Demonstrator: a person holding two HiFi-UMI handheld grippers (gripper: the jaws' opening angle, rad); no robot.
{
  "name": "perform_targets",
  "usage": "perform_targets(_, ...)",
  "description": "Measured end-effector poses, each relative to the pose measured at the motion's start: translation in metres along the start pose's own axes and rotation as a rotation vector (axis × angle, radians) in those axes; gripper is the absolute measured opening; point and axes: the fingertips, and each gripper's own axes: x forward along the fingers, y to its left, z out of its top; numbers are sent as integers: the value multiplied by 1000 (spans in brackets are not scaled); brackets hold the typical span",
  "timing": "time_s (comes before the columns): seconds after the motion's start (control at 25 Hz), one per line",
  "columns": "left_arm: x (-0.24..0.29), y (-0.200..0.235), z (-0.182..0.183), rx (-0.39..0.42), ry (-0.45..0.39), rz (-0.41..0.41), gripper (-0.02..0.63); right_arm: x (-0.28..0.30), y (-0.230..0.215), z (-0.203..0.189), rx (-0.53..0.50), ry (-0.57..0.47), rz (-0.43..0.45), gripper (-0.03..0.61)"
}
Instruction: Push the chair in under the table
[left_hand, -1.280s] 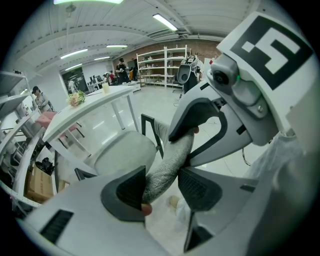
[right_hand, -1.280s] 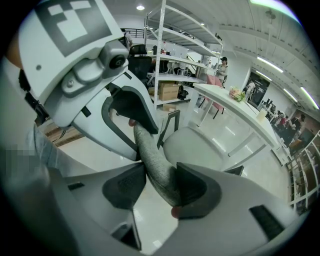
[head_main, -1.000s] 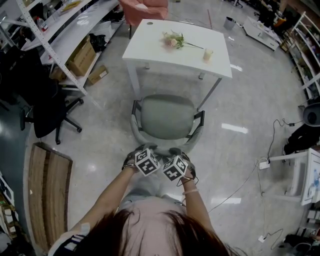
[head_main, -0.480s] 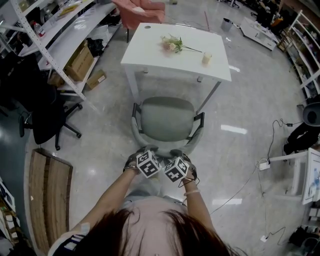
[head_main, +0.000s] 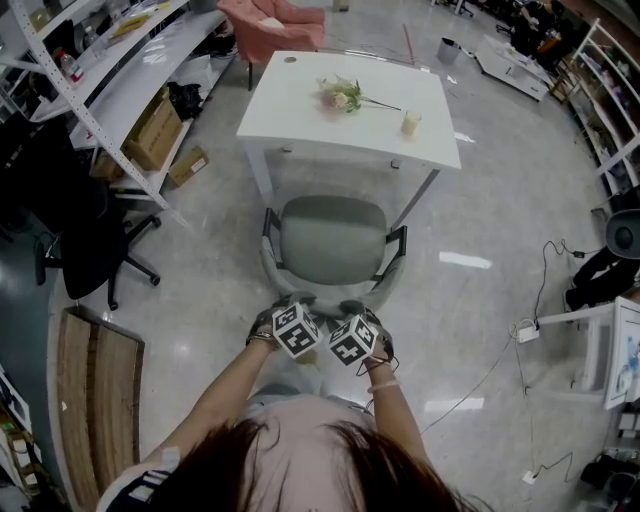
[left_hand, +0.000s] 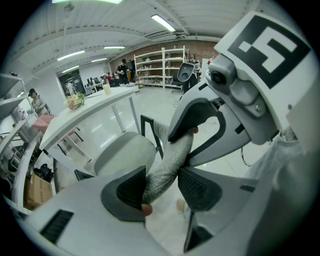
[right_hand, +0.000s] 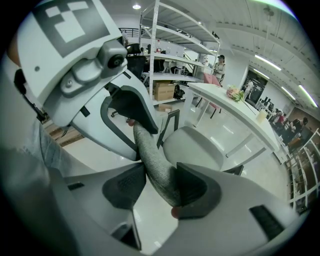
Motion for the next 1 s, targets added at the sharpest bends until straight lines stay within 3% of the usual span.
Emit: perform_targets(1.0,10,38,13,30,-17,-14,202,18,-31,21,28,11,-22,199)
